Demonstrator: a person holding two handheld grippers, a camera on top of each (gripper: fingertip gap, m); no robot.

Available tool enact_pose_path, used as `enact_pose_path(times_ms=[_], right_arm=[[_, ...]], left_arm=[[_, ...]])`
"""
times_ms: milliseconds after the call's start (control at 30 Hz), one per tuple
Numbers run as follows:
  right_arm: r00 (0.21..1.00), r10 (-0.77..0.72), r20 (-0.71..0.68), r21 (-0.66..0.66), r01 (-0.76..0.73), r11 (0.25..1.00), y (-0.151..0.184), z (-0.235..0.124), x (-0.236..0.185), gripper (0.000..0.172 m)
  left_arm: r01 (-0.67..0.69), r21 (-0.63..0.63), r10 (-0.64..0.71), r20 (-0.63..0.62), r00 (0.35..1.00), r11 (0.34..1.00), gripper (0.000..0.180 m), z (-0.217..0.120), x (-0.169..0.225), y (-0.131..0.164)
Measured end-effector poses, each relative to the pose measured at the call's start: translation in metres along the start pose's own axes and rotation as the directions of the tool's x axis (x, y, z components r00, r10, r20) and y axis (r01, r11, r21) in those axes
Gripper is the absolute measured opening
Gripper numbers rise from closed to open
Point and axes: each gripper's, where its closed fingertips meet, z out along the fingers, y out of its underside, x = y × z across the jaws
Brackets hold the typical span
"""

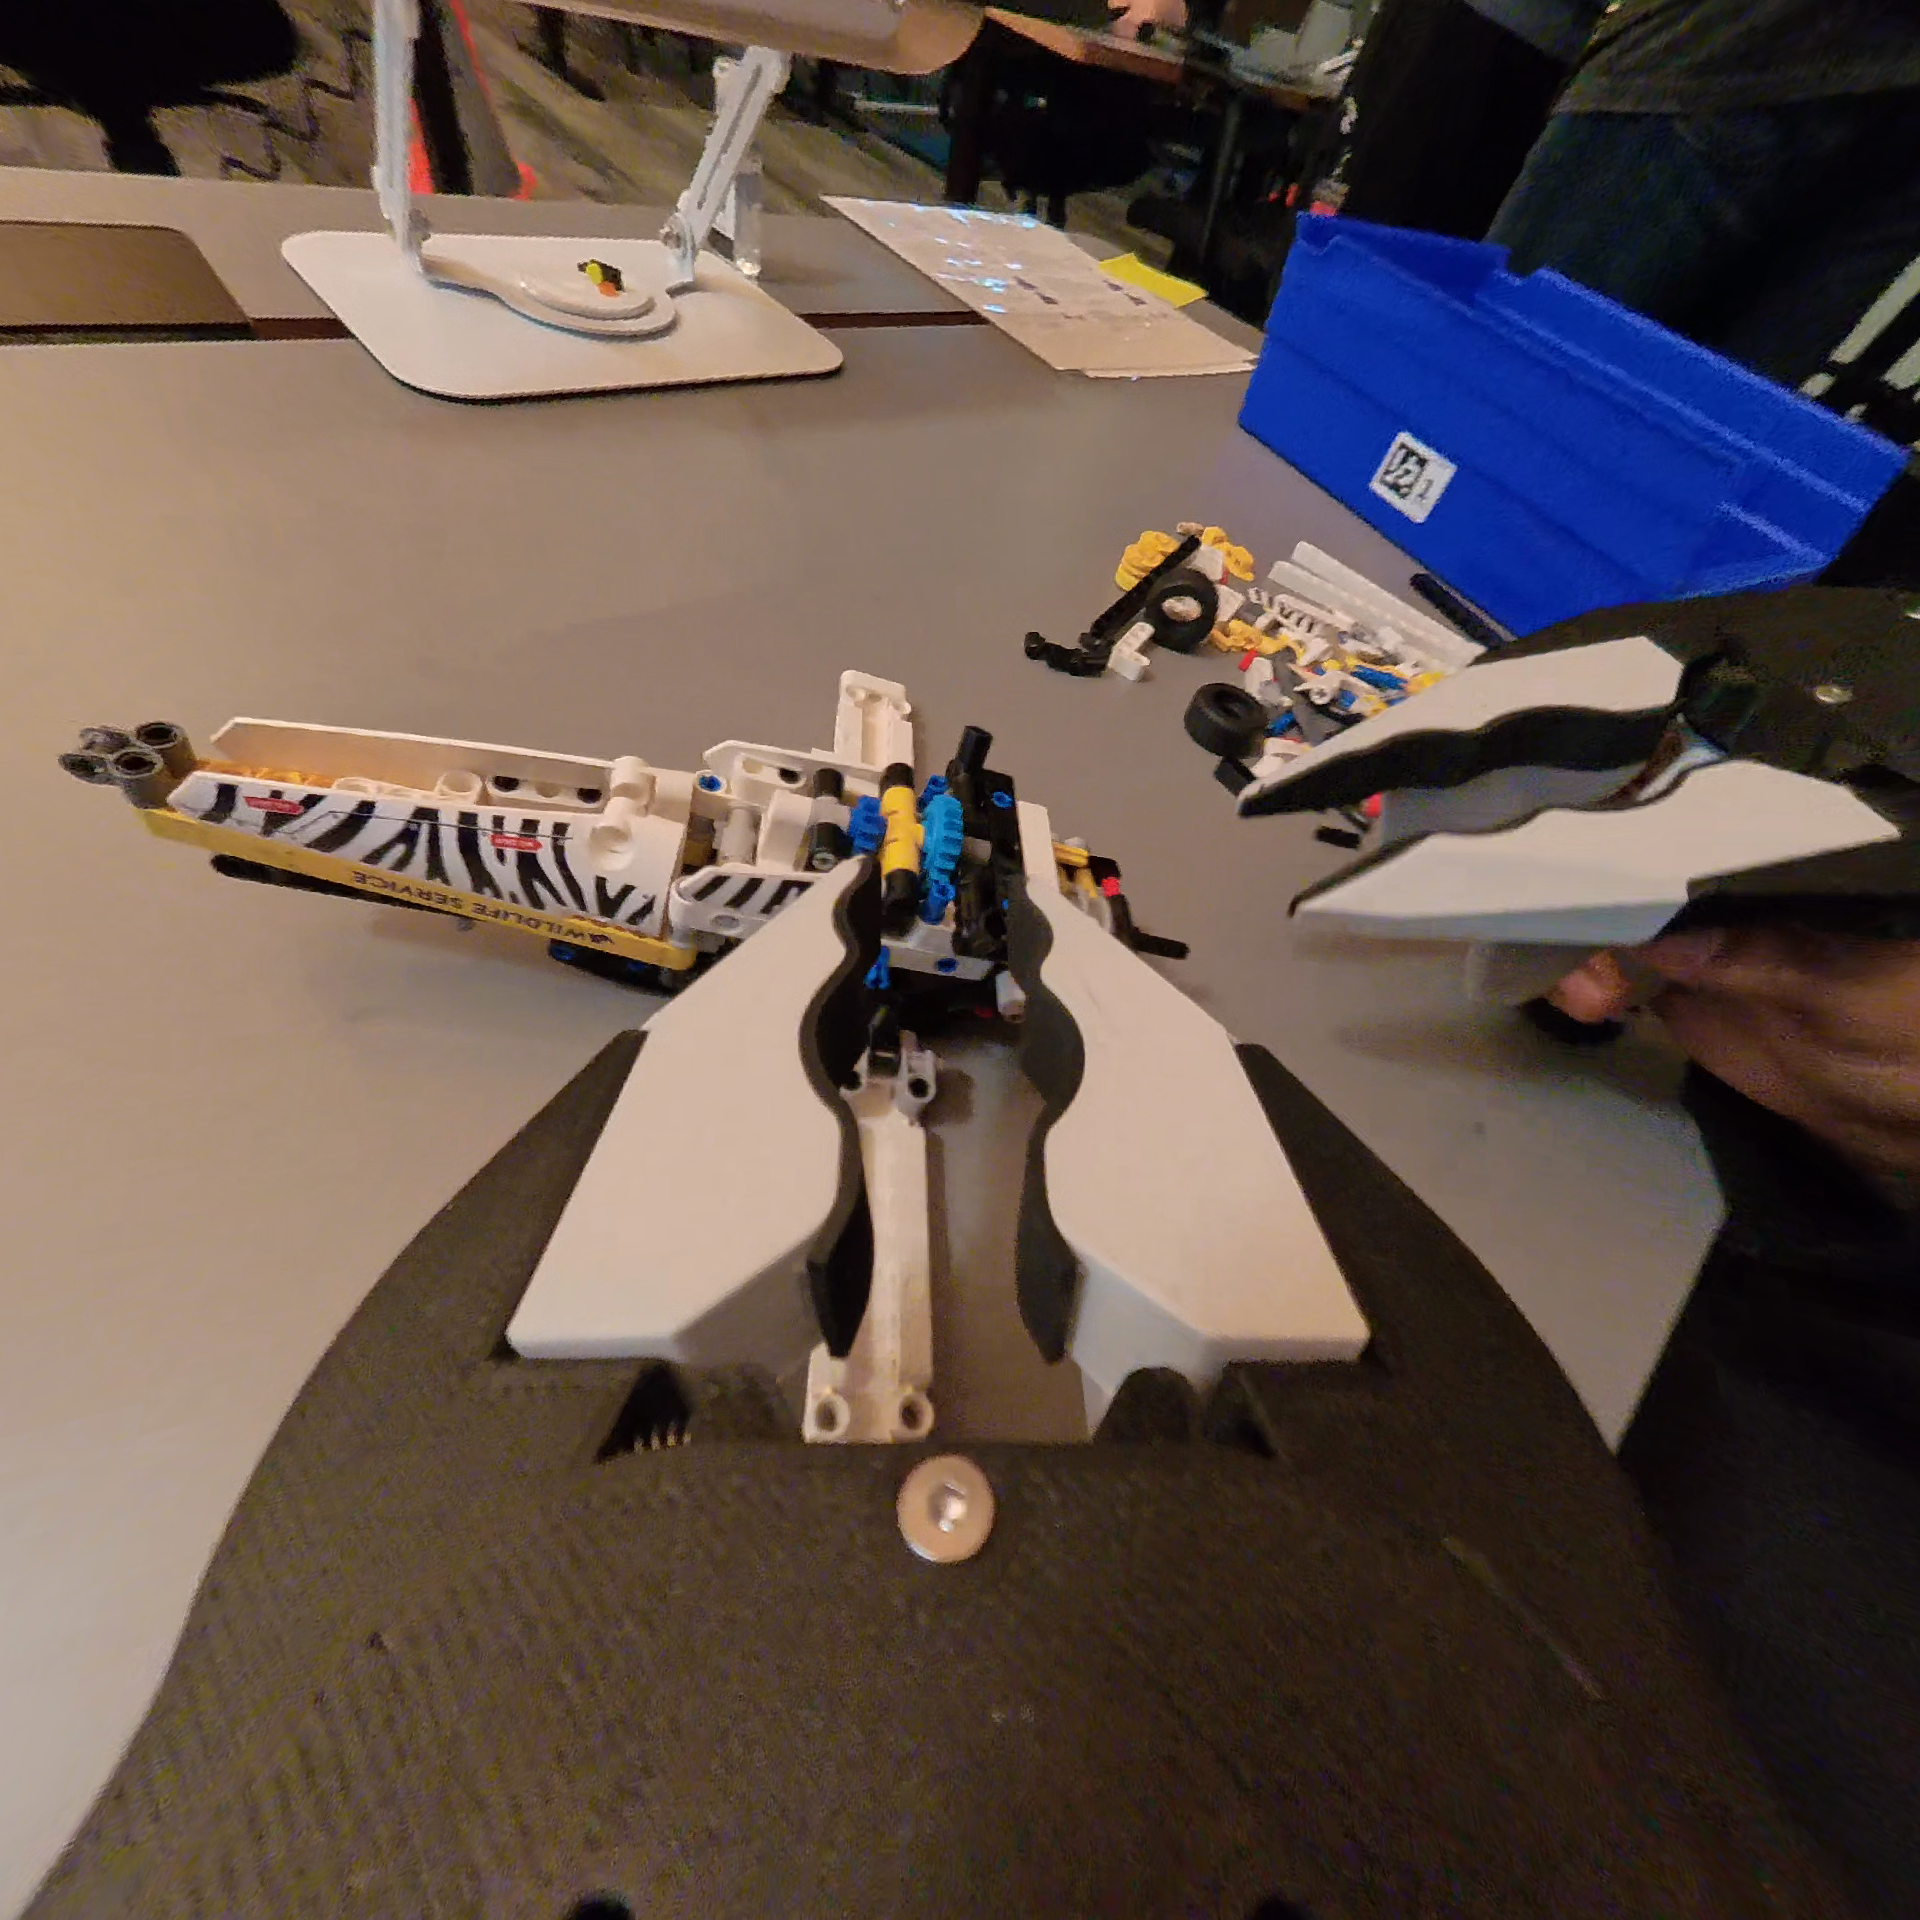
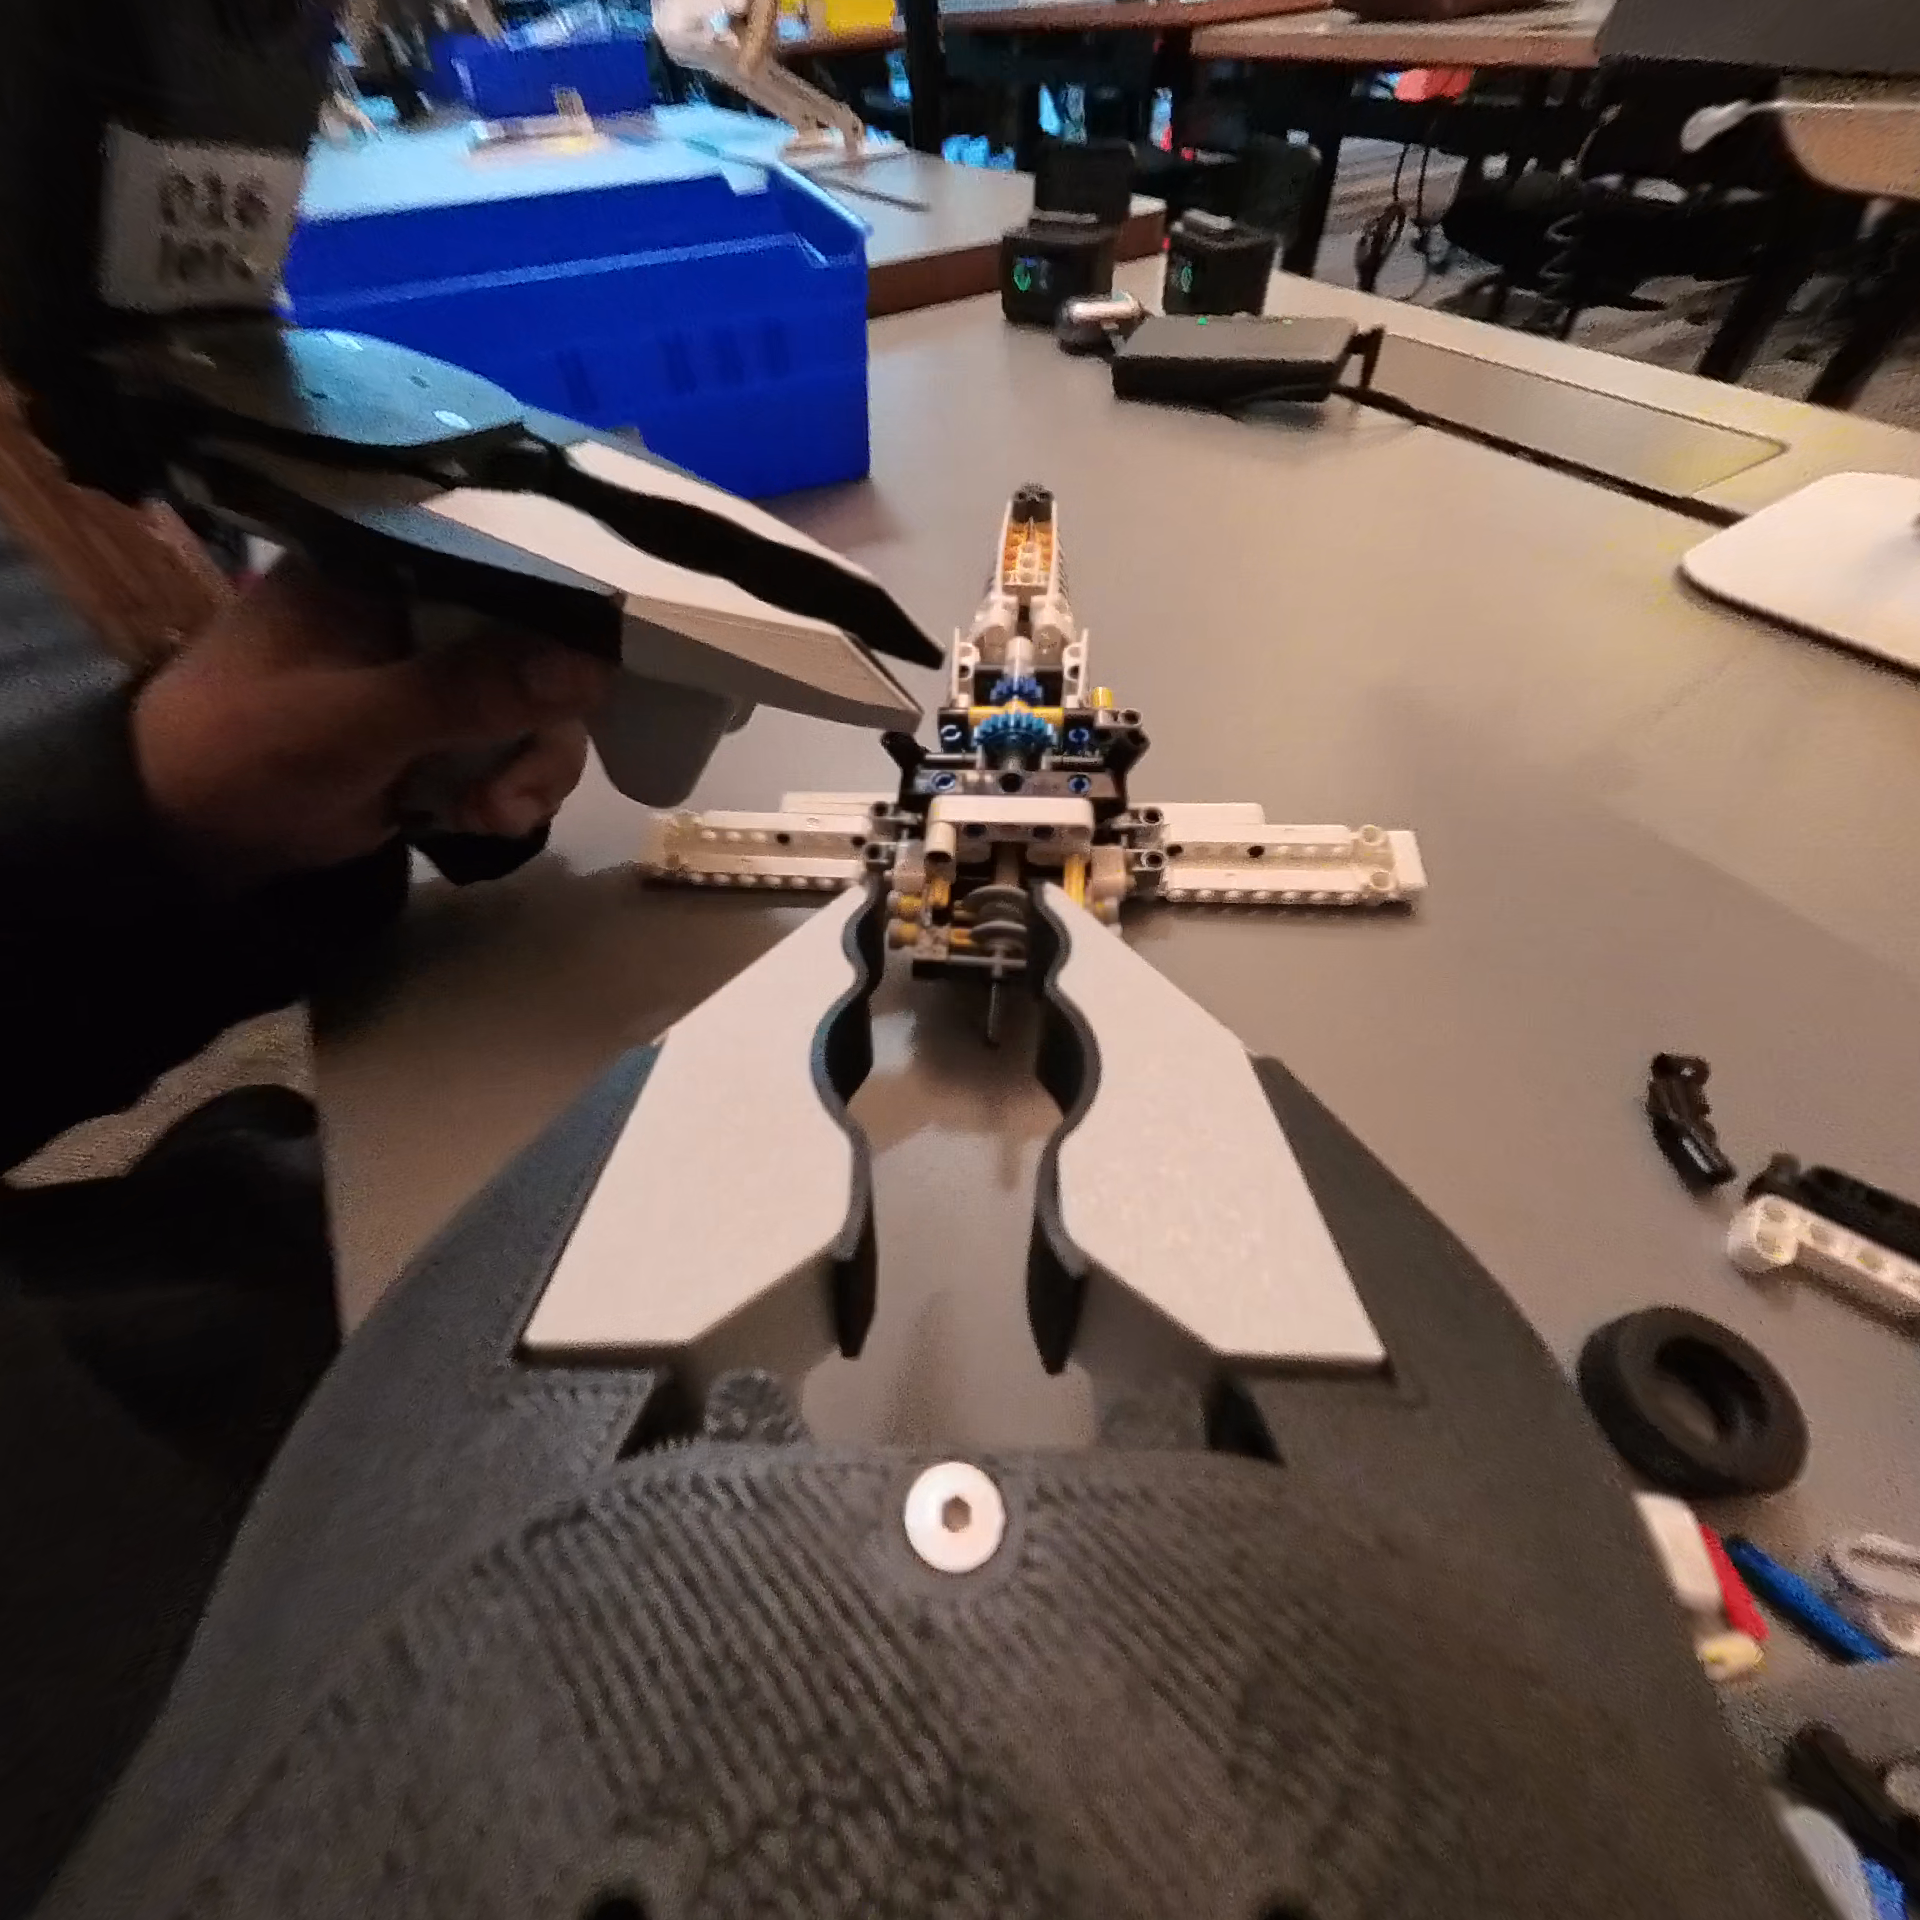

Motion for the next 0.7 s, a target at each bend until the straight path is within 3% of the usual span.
enact_pose_path(times_ms=[167, 333, 400, 567, 700], right_arm=[[0.992, -0.11, -0.066, -0.101, 0.104, 0.99, 0.007, 0.028, 0.0, 0.015], [0.994, -0.102, -0.044, -0.145, 0.094, 0.985, 0.012, 0.041, -0.003, 0.015], [0.994, -0.102, -0.036, -0.15, 0.096, 0.984, 0.012, 0.044, -0.005, 0.006], [0.994, -0.104, -0.028, -0.158, 0.098, 0.983, 0.012, 0.045, -0.007, 0.005], [0.994, -0.11, -0.026, -0.153, 0.105, 0.983, 0.012, 0.045, -0.008, 0.005]], left_arm=[[-0.018, 0.018, 0.018, -0.014, 1.0, 1.0, 0.034, 0.004, 0.004, 0.001], [-0.024, 0.014, 0.025, -0.025, 0.999, 1.0, 0.034, 0.006, 0.006, 0.003], [-0.037, 0.007, 0.037, -0.023, 0.999, 0.999, 0.033, 0.007, 0.007, 0.004], [-0.111, -0.027, 0.113, 0.072, 0.991, 0.993, 0.024, 0.01, 0.0, 0.006], [-0.172, -0.049, 0.177, 0.102, 0.979, 0.984, 0.031, 0.013, 0.001, 0.008]])
